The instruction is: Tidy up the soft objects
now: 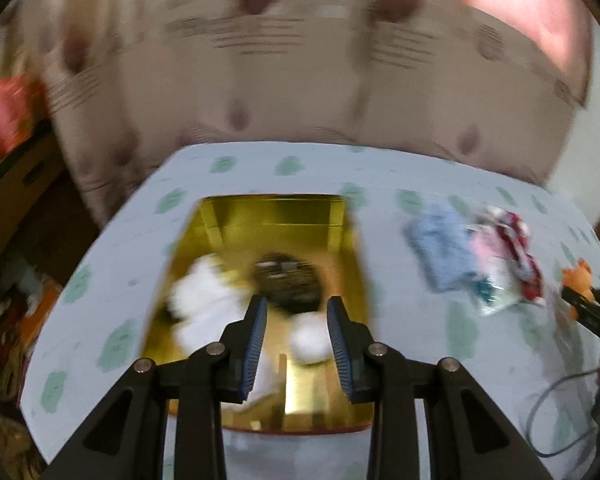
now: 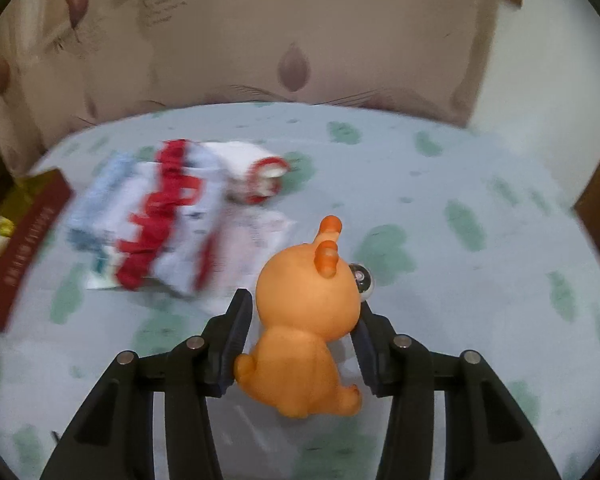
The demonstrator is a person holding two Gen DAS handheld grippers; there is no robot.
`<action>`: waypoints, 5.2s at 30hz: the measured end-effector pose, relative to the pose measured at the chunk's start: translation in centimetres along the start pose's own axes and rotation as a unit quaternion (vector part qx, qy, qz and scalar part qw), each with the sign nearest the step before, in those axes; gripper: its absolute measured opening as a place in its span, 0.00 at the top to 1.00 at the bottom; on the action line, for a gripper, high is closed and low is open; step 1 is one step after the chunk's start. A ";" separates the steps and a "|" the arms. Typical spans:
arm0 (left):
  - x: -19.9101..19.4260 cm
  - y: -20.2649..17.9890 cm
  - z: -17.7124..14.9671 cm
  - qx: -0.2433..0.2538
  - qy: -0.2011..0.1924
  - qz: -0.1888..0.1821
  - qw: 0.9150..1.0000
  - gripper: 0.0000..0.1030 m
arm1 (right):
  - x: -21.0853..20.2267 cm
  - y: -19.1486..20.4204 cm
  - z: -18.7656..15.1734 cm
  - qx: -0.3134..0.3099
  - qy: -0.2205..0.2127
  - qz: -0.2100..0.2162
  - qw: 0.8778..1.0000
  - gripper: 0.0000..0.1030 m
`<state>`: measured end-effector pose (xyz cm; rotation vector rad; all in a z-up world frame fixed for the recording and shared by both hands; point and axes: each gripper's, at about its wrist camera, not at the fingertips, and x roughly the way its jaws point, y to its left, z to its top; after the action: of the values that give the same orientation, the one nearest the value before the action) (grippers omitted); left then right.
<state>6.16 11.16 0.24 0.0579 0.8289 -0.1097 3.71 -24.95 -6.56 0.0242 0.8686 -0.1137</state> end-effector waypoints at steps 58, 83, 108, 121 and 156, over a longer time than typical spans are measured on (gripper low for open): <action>7.3 -23.2 4.3 0.123 0.051 -0.179 0.975 0.93 | 2.6 -2.6 -1.4 0.012 0.020 0.000 1.000 0.53; 0.7 -12.2 5.4 0.106 0.018 -0.092 0.990 0.93 | 2.6 -2.6 -1.4 0.012 0.020 0.000 1.000 0.52; 5.6 5.7 5.2 0.004 0.068 0.034 0.997 0.93 | 2.6 -2.5 -1.4 0.011 0.020 -0.002 1.000 0.52; 9.4 6.9 4.8 -0.017 0.099 0.070 0.992 0.72 | 2.6 -2.5 -1.4 0.011 0.020 -0.002 1.000 0.51; -0.4 8.8 -4.8 -0.026 -0.028 0.106 0.994 0.62 | 1.9 -1.2 -1.5 -0.005 0.015 -0.031 0.999 0.59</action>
<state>3.45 20.34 -2.67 0.0939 0.7648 0.1105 3.66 -26.23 -8.91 -0.0114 0.9009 -0.1674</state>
